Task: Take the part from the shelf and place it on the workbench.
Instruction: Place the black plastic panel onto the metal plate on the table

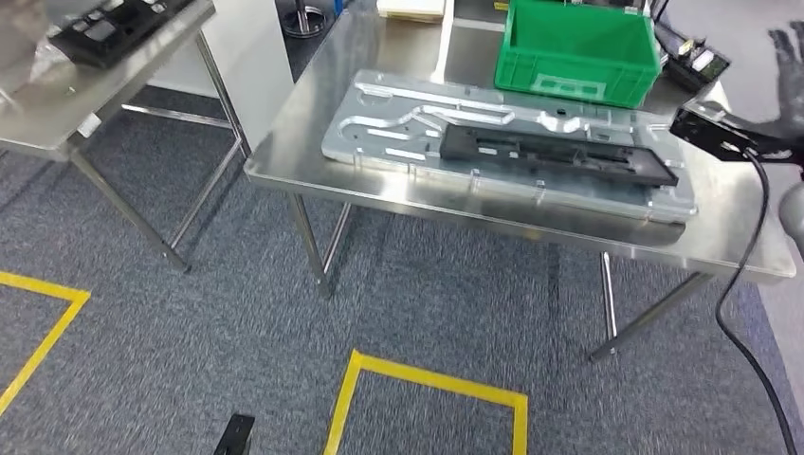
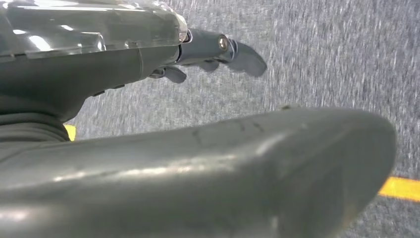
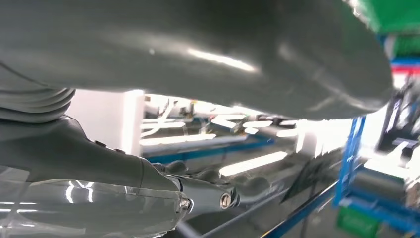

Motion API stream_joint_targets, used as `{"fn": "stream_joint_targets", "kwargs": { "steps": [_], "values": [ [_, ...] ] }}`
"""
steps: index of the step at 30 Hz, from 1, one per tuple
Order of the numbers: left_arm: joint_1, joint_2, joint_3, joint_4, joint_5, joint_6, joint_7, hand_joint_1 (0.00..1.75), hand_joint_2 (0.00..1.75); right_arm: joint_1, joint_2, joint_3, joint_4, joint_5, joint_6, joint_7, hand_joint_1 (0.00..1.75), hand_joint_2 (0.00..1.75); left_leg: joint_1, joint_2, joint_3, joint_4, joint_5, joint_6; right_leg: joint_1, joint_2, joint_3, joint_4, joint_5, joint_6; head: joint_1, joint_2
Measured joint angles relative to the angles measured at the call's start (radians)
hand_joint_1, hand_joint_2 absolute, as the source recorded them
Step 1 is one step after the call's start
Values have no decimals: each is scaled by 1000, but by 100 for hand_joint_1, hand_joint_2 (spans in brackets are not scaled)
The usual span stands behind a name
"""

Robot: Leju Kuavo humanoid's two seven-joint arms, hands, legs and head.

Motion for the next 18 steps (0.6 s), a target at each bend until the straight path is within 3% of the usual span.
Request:
{"fn": "stream_joint_targets", "kwargs": {
  "steps": [1,2,4,6,7,8,9,10,11,13,14,16,18],
  "values": [
    [2,0,1,0,1,0,-1,0,0,13,-17,-11,-9,-5,-16,-3,0,0,1,1,-7,-2,10,8,-2,1,-2,-1,2,6,0,0],
    [3,-1,3,0,3,0,-2,0,0,32,-37,-24,-20,-13,-34,-6,0,0,2,1,-16,-5,22,17,-4,2,-8,9,-14,13,0,0],
    [5,-2,5,0,6,1,-4,0,0,78,-78,-54,-43,-33,-66,-12,0,0,6,2,-41,-10,47,32,-9,7,-34,83,-100,23,0,0],
    [7,-2,8,0,8,1,-8,0,0,129,-113,-87,-66,-56,-88,-20,0,0,4,2,-73,-9,71,37,-11,11,-65,210,-190,30,0,0],
    [8,-2,9,0,9,1,-9,0,0,158,-128,-103,-78,-67,-97,-25,0,0,3,2,-89,-8,83,37,-11,12,-71,261,-203,32,0,0],
    [8,-2,11,0,9,1,-10,0,0,189,-143,-120,-92,-80,-107,-31,0,0,2,2,-107,-6,95,36,-11,13,-62,285,-191,32,0,0],
    [8,-2,12,0,9,1,-11,0,0,223,-158,-139,-107,-93,-119,-37,0,0,2,3,-123,-4,105,35,-11,13,-36,276,-162,30,0,0],
    [8,-2,12,0,8,1,-12,0,0,260,-171,-161,-126,-109,-133,-45,0,0,1,2,-138,-2,116,34,-10,13,7,236,-133,27,0,0],
    [8,-2,12,0,8,1,-12,0,0,299,-184,-189,-147,-125,-147,-54,0,0,0,1,-150,0,125,31,-8,13,64,167,-128,21,0,0],
    [8,-3,13,0,7,1,-13,0,0,388,-203,-260,-195,-160,-177,-81,0,0,-1,-2,-161,1,142,23,-2,9,164,24,-158,10,-1,0],
    [8,-4,14,0,7,2,-14,0,0,439,-210,-301,-218,-177,-190,-96,0,0,-1,-3,-162,-2,151,18,3,7,190,-19,-176,6,-1,0],
    [10,-4,14,0,7,4,-15,0,0,544,-211,-384,-253,-201,-205,-122,0,0,1,-6,-163,-8,164,5,5,1,192,-39,-165,-4,-1,0],
    [13,-4,16,0,8,6,-14,0,0,633,-199,-458,-275,-212,-208,-144,0,0,0,-5,-178,18,122,-5,0,-3,174,-45,-142,-21,-1,0]
  ]
}}
